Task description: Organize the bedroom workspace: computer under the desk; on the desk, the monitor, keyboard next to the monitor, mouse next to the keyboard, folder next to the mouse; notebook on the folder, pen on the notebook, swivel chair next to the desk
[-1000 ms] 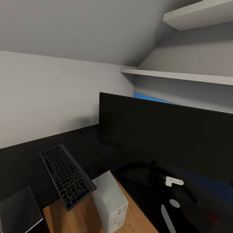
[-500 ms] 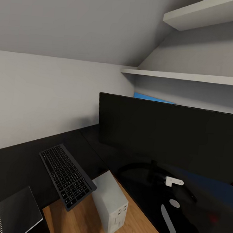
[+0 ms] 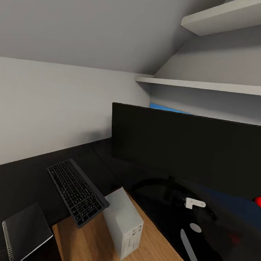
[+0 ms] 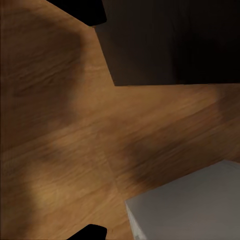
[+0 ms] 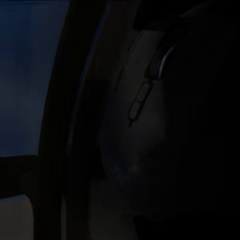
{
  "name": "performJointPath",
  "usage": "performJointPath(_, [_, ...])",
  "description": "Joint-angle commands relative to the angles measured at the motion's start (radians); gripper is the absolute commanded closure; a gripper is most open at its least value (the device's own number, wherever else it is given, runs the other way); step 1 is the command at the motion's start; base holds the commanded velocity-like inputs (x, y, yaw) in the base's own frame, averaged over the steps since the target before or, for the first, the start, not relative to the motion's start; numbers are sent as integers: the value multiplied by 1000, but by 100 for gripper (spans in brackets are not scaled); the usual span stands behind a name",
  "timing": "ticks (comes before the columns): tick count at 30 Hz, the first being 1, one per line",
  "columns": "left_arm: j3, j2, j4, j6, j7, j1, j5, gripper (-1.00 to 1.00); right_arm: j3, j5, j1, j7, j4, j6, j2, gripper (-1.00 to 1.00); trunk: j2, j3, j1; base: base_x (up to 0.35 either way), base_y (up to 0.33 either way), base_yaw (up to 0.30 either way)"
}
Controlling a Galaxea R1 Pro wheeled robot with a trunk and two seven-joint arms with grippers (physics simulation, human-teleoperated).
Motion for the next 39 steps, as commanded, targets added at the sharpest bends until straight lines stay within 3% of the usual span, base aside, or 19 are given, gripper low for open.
performJointPath(1, [-5,0,1,-3,-5,-1,11,-100,6,-9,-1,-9,-1,1,-2,100,-1,-1,-1,-291,0,0])
performJointPath(13, [-5,0,1,-3,-5,-1,11,-100,7,-8,-1,-6,-1,1,-2,100,-1,-1,-1,-313,0,0])
performJointPath(21, [-4,0,1,-4,-5,-1,11,-100,9,-6,-1,-6,-1,2,-1,100,-1,-1,-1,-77,0,0])
performJointPath(39, [-4,0,1,-5,-5,-1,11,-100,11,-11,-1,-5,-26,2,2,100,125,55,-70,-3,0,0])
